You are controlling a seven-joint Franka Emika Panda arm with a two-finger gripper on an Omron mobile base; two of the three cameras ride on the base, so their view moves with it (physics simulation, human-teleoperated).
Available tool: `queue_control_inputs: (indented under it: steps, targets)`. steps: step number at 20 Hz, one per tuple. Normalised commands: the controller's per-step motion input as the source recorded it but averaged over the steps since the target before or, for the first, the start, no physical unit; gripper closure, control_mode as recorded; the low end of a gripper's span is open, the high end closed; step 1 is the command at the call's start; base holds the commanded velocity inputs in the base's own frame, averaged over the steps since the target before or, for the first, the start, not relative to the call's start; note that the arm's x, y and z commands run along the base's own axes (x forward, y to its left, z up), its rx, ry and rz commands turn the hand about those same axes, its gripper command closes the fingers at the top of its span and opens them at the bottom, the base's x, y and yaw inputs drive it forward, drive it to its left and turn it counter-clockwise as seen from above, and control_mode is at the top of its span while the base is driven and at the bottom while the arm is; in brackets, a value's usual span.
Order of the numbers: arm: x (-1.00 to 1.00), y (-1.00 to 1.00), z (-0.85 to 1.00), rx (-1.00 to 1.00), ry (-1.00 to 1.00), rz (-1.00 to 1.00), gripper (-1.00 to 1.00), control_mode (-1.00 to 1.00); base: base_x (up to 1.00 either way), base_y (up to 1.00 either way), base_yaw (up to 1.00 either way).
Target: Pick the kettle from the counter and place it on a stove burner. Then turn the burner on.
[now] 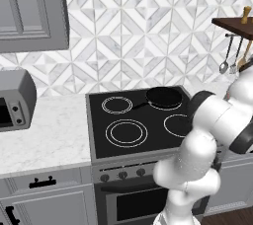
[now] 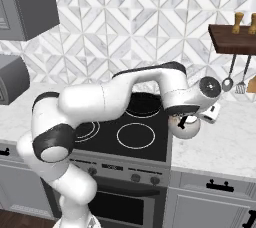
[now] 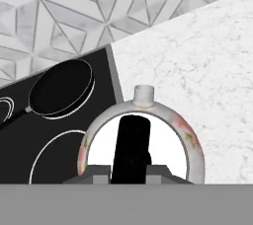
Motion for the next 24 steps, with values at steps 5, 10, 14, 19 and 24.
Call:
queue_control_inputs:
  steps: [5,10,14,19,24]
  targets:
    - [-0.06,1.0,0.44,0.0,-0.15,0.0,1.0,-1.0,0.0,0.0,0.0]
    - [-0.01,1.0,0.51,0.0,-0.02,0.0,1.0,-1.0,0.0,0.0,0.0]
    - [-0.05,1.0,0.53,0.0,0.0,0.0,1.0,-1.0,0.0,0.0,0.0]
    - [-0.09,1.0,0.23,-0.06,0.02,0.0,1.0,-1.0,0.0,0.0,0.0]
    - [-0.09,1.0,0.07,-0.08,0.06,0.0,1.0,-1.0,0.0,0.0,0.0]
